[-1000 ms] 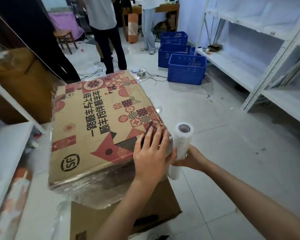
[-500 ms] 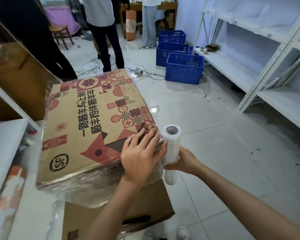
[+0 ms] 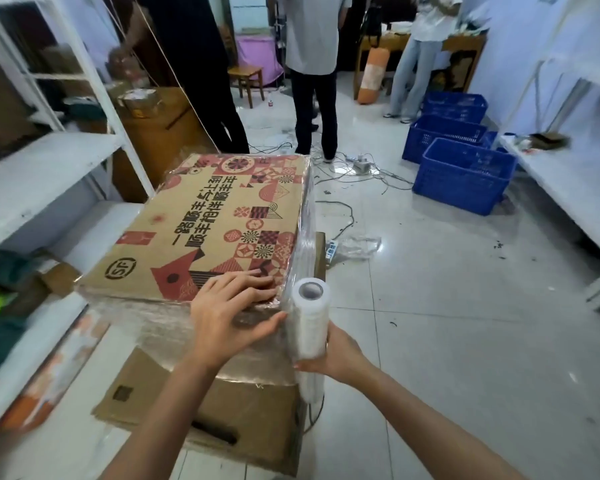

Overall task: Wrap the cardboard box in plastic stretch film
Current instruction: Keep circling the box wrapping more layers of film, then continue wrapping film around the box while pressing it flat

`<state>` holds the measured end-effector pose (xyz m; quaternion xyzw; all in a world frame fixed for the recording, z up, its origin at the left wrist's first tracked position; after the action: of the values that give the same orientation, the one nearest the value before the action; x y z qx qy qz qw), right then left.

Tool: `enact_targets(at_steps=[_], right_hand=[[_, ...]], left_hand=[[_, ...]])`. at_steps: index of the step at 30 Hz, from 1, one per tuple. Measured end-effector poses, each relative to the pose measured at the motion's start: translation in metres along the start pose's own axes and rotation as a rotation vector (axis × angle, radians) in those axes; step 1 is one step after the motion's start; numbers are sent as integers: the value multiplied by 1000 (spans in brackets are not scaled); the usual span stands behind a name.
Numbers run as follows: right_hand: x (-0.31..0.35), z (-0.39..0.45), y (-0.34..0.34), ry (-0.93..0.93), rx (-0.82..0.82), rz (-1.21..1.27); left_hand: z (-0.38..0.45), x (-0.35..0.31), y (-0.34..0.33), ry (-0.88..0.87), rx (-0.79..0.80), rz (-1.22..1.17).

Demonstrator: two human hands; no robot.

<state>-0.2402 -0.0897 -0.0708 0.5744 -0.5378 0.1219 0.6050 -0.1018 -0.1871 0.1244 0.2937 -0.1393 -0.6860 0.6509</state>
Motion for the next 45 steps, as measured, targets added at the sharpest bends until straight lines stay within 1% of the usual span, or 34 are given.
enact_targets(at_steps=[2,4,5,7,9,11,13,15,21,29,34,40,43,45], right_hand=[[-1,0,2,22,28,21],[0,0,3,48,60,37],[1,0,4,58,79,44],[5,-2,3,80,118,58],[8,-3,2,105,166,77],[7,-3,1,121,216,80],[5,0,2,124,236,56],[3,3,6,117,220,23],[7,9,15,129,142,117],[18,21,19,207,185,175],[22,27,21,205,214,201],[25,34,23,206,238,154],[24,36,24,215,223,134],[21,36,24,206,205,152]], left_hand=[[0,-5,-3,37,36,96],[-4,-9,-5,121,41,226],[-8,-9,-5,192,40,291],[-21,-8,-8,392,48,387],[-35,-7,-11,594,60,409],[-45,-7,-16,699,79,380],[-48,-6,-20,716,115,341],[-47,-5,-21,728,136,297],[-43,-5,-15,744,51,254],[-45,-1,-15,746,-9,210],[-46,0,-17,735,7,258],[-43,-3,-14,746,-27,244],[-40,-5,-16,704,24,287],[-39,-5,-17,709,36,310]])
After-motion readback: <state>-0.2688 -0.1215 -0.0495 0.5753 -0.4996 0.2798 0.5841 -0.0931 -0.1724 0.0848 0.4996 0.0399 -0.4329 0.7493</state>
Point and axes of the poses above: each hand's wrist, its own z-axis towards the middle knuckle, its own y-axis out of the back of the hand, x = y × z, the point moved 8 cm from there along z, towards the middle knuckle
